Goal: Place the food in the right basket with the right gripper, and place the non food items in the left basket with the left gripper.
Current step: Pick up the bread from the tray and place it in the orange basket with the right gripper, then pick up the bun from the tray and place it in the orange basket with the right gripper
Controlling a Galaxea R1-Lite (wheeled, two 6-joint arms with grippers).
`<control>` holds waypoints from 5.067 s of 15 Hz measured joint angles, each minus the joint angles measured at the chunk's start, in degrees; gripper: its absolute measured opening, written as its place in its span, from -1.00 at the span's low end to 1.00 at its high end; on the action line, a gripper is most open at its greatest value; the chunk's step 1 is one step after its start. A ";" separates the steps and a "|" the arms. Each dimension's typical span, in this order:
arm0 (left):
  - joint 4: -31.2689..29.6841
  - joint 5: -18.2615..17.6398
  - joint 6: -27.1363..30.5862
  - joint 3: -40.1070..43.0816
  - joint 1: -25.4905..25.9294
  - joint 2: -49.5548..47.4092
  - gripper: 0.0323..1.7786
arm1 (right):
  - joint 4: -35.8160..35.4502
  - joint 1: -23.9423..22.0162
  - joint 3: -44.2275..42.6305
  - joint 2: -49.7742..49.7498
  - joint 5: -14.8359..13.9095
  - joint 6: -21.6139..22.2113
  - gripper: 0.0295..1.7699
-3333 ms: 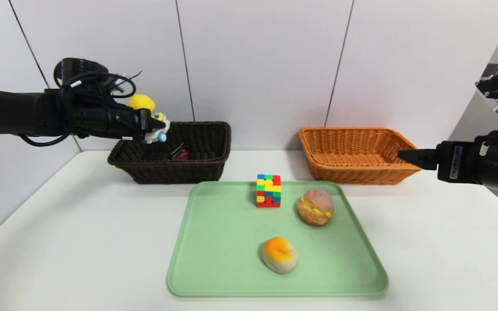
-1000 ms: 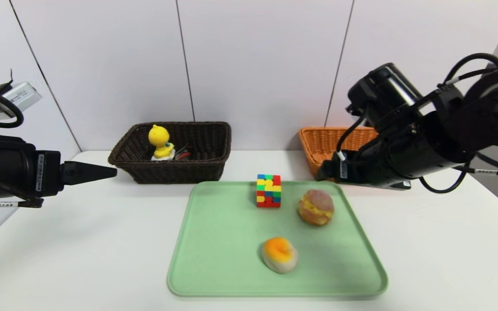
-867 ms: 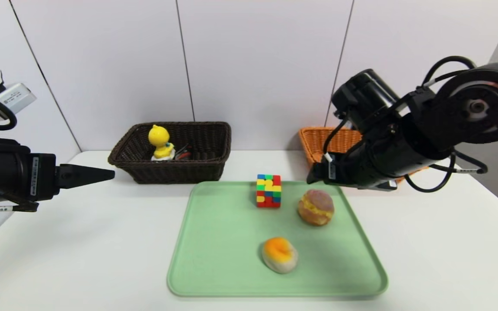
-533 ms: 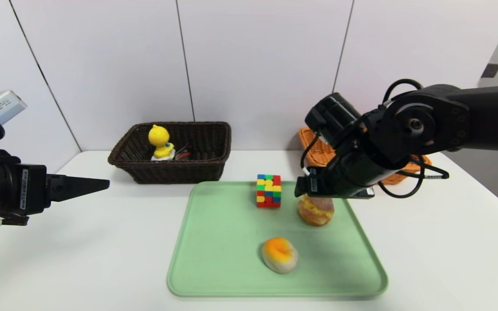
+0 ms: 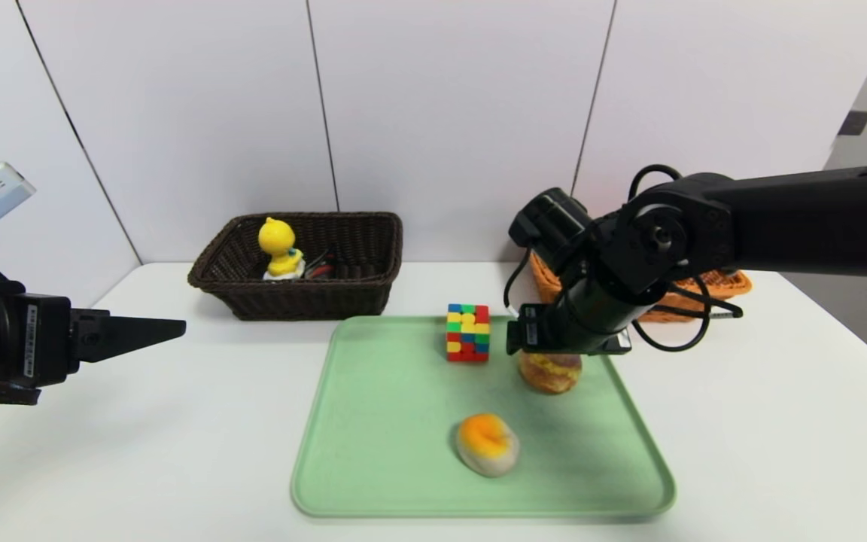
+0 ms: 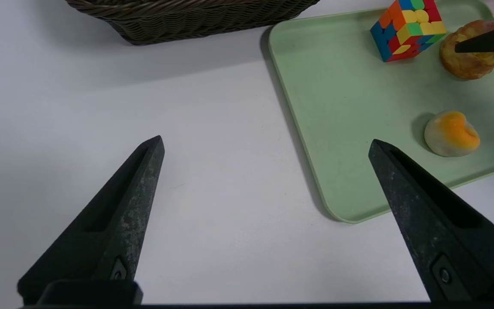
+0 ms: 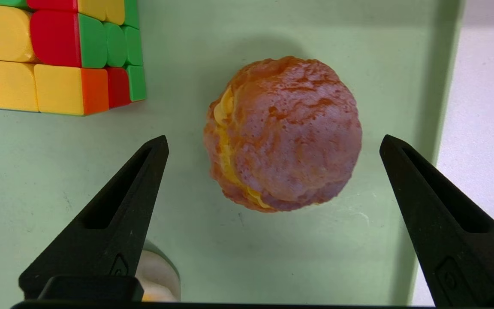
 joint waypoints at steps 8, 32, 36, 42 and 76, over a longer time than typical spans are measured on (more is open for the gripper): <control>-0.02 -0.02 0.00 0.00 0.00 -0.12 0.90 | -0.02 -0.41 -0.13 2.61 0.06 0.30 0.92; 0.46 0.02 -0.02 1.32 0.00 -2.55 0.90 | -11.39 -3.28 -16.35 -3.91 -1.00 -2.43 -0.13; 0.44 0.02 0.00 1.45 0.00 -2.76 0.90 | -16.73 -10.78 -16.81 0.55 -3.06 -2.43 -0.13; 0.44 0.02 0.00 1.37 0.00 -2.79 0.90 | -20.00 -15.74 -16.96 7.30 -3.12 -3.15 -0.13; 0.52 -0.17 0.04 4.71 -0.07 -6.03 0.90 | 16.81 9.05 -16.29 -8.25 -5.32 9.24 0.91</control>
